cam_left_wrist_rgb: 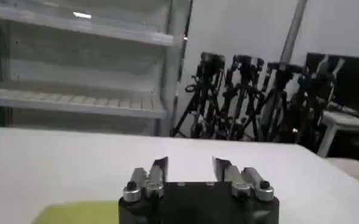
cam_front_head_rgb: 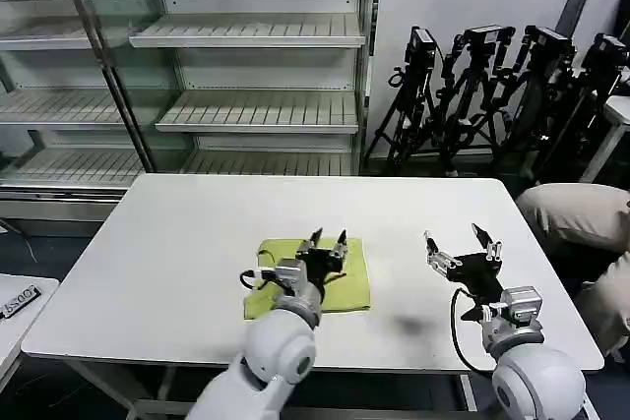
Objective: Fold and organize the clothes.
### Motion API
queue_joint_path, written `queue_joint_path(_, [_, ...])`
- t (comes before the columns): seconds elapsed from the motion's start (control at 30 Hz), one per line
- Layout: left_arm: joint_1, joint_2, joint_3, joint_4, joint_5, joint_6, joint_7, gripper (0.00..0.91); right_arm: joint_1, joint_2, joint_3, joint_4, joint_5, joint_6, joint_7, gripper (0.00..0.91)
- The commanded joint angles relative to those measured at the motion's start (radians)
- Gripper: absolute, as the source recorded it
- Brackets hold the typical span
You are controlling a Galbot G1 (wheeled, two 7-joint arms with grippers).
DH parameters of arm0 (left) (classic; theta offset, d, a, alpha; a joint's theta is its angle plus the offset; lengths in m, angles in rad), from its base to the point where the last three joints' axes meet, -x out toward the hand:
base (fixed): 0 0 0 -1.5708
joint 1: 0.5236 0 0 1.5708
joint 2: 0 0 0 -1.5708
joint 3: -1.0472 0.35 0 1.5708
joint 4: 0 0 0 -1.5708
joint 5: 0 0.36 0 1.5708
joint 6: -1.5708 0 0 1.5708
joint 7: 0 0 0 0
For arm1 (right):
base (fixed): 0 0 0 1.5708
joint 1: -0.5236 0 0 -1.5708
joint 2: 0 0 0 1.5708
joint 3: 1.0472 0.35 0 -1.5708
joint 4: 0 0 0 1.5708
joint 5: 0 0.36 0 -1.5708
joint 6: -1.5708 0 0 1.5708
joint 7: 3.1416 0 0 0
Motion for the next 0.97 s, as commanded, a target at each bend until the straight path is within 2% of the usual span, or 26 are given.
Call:
queue_joint_path(0.03, [0.05,0.254,-0.38,-0.005,0.176,-0.078,0.324,0.907,0.059,0.004,-0.005,-0.07,-0.013,0.033,-0.014,0.907])
queue_joint_path(0.07, [0.058,0.269,-0.405,0.0,0.205,-0.098,0.334,0.907,0.061,0.006,0.0,-0.07,-0.031,-0.004,-0.028,0.907])
queue_joint_path(0.1, [0.073,0.296,-0.451,0.033,0.21,-0.13,0.401,0.907,0.062,0.007,-0.003,-0.071,-0.041,-0.007,-0.033,0.907])
queue_joint_path(0.13, [0.093,0.32,-0.506,0.044,0.207,-0.135,0.435,0.907,0.069,0.012,-0.014,-0.078,-0.065,0.007,-0.028,0.907])
queue_joint_path(0.27, [0.111,0.352,-0.559,0.079,0.213,-0.191,0.495,0.907,0.092,0.021,-0.04,-0.111,-0.104,0.049,-0.032,0.907])
queue_joint_path(0.3, [0.113,0.354,-0.562,0.089,0.212,-0.216,0.504,0.907,0.099,0.021,-0.044,-0.119,-0.107,0.052,-0.032,0.907])
queue_joint_path(0.6, [0.122,0.325,-0.552,0.09,0.209,-0.215,0.5,0.907,0.111,0.023,-0.026,-0.172,-0.13,0.099,-0.036,0.907])
queue_joint_path(0.97, [0.122,0.325,-0.547,0.104,0.207,-0.235,0.507,0.907,0.099,0.025,-0.006,-0.183,-0.142,0.136,-0.039,0.907])
